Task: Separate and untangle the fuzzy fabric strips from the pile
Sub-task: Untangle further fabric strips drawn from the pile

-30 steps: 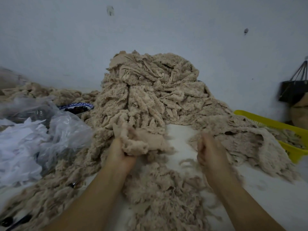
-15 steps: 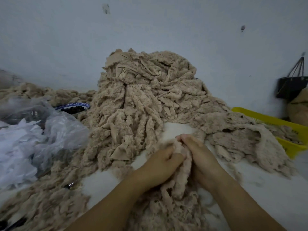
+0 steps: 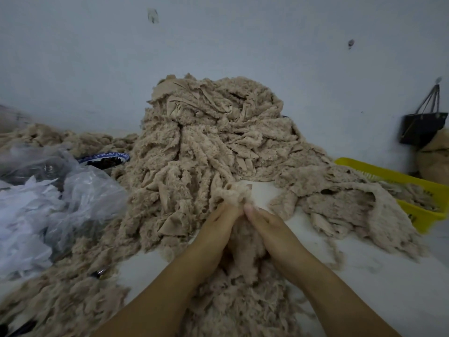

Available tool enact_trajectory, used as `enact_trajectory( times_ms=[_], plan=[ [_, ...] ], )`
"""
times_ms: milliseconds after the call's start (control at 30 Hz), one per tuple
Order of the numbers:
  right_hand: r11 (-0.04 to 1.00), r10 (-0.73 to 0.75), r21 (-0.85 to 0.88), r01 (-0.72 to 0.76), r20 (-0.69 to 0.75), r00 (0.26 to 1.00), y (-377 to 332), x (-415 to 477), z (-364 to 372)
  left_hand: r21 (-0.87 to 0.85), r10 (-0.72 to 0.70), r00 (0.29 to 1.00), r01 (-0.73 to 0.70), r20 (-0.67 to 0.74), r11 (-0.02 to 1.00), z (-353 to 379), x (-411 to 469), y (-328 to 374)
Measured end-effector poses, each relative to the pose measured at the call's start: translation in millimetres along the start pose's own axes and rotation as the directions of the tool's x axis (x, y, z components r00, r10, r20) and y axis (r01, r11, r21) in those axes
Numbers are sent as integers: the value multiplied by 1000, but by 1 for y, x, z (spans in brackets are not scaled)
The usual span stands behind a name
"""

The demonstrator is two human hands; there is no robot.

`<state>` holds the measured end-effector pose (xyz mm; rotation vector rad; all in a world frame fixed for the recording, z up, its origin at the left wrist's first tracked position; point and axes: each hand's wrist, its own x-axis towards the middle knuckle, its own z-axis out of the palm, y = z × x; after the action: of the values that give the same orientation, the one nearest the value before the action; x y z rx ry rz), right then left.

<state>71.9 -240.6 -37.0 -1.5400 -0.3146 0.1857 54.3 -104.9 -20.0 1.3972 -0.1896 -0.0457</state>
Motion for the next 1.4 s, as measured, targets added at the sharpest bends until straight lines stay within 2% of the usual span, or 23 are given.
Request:
enact_trajectory(
  times_ms=[67, 133, 200, 267, 367, 500, 567, 667, 733, 800, 867, 900, 933, 1000, 1067, 1133, 1200, 1267, 1333, 1400],
  plan=[
    [999, 4, -47, -5, -2, 1000, -2, -1, 0, -307, -15, 999, 28, 44, 951, -5, 4, 7],
    [997, 27, -68, -30, -38, 999, -4, -3, -3, -554, 4, 999, -27, -43, 832, -18, 10, 13],
    [998, 61, 24, -60, -75, 995, -7, -4, -8, -716, -61, 984, -78, -165, 693, -32, 14, 16],
    [972, 133, 215, -95, -173, 976, -12, -4, -14, -748, -151, 957, -92, -250, 657, -42, 17, 14],
    [863, 238, 493, -111, -203, 950, -18, -4, -19, -724, -204, 926, -97, -317, 683, -46, 19, 11],
    [759, 275, 645, -89, -194, 942, -15, 0, -27, -690, -193, 926, -93, -326, 717, -46, 21, 10],
    [703, 225, 709, -49, -157, 962, -17, 1, -28, -619, -163, 940, -62, -300, 783, -42, 20, 11],
    [769, 105, 639, 21, -159, 982, -16, 0, -27, -322, -101, 939, -10, -327, 947, -28, 17, 8],
    [884, 57, 465, 36, -184, 981, -16, -3, -18, -53, -70, 949, 57, -307, 997, -17, 14, 2],
    [977, -6, 205, 57, -242, 970, -14, -4, -9, 149, -12, 977, 45, -215, 988, -5, 7, 1],
    [994, -48, 85, 73, -272, 961, -12, -2, -3, 298, 122, 992, -125, 29, 946, 2, 2, 1],
    [995, -46, 74, 70, -283, 958, -12, -3, -1, 318, 161, 976, -199, 143, 927, 4, 1, 0],
    [996, -35, 64, 57, -299, 954, -12, -3, -1, 326, 173, 964, -232, 200, 917, 3, 1, -2],
    [998, -3, 60, 22, -297, 955, -12, -2, -4, 424, 155, 975, -209, 159, 881, -2, 4, -5],
    [999, -32, 23, 40, -258, 966, -14, -2, -5, 592, 121, 991, -126, 48, 796, -7, 8, -10],
    [971, -175, -200, 132, -218, 960, -17, -4, -1, 775, 128, 991, -106, 32, 623, -7, 9, -10],
    [914, -250, -357, 191, -129, 960, -16, -4, 6, 888, 147, 987, -120, 60, 443, -5, 11, -11],
    [867, -319, -432, 247, -100, 943, -11, -1, 9, 923, 181, 981, -129, 65, 364, -3, 8, -8],
    [863, -369, -430, 265, -177, 913, -6, 3, 5, 917, 236, 964, -197, 118, 346, -3, 5, -6],
    [951, -285, -221, 215, -359, 889, -5, 6, -6, 867, 214, 976, -148, 49, 476, -3, 1, -1]
  ],
)
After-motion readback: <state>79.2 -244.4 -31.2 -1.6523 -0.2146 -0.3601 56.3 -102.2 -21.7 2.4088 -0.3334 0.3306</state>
